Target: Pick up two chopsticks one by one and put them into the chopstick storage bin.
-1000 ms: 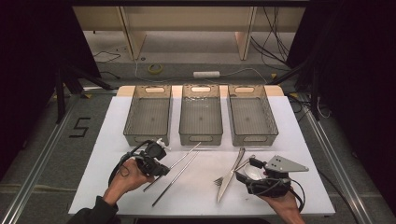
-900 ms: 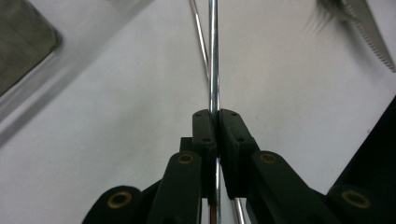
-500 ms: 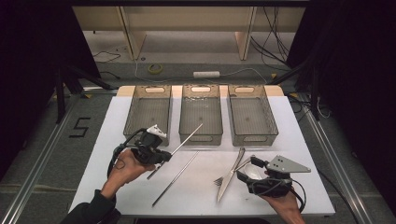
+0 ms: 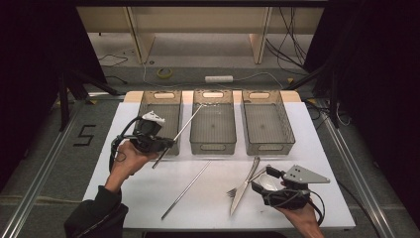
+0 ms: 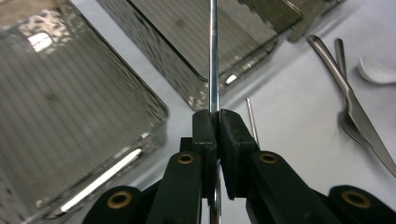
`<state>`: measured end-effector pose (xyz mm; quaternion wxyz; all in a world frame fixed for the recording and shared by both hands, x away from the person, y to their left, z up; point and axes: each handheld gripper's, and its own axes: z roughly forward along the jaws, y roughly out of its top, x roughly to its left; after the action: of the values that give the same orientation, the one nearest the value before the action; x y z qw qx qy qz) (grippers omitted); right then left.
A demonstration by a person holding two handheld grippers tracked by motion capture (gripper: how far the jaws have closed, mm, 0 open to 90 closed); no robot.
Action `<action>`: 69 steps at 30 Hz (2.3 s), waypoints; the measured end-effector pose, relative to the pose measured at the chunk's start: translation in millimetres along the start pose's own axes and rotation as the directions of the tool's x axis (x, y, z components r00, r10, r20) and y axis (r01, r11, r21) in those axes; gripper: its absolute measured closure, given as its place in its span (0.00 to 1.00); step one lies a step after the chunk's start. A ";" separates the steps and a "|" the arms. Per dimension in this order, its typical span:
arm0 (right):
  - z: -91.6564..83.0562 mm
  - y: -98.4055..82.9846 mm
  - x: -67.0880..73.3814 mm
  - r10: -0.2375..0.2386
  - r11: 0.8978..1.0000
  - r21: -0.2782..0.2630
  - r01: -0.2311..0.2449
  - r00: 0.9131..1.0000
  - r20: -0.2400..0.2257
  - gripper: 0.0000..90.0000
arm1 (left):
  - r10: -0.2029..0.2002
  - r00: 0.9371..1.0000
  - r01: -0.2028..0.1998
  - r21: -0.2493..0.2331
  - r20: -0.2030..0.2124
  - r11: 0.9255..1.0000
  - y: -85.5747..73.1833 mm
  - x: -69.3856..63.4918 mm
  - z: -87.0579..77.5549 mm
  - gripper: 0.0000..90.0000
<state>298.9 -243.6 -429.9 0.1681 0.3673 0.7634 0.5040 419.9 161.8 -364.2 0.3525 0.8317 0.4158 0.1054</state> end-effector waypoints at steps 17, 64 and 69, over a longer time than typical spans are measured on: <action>0.9 -0.8 -1.6 0.015 1.000 0.003 -0.015 1.000 -0.001 0.29 | -0.095 0.991 0.089 -0.066 -0.091 0.994 17.9 50.6 2.9 0.94; 0.0 -1.4 -0.9 0.008 1.000 0.009 -0.007 1.000 -0.010 0.29 | -0.248 0.927 0.241 -0.062 -0.279 0.969 2.7 115.2 54.5 0.93; 0.2 -1.4 -1.6 0.012 1.000 0.007 -0.012 1.000 -0.005 0.29 | -0.288 0.921 0.279 -0.071 -0.261 0.958 0.9 118.8 53.6 0.78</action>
<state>299.5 -244.9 -431.5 0.1620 0.3711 0.7635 0.5031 520.7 225.7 -416.6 0.3179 0.7349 0.5739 0.1720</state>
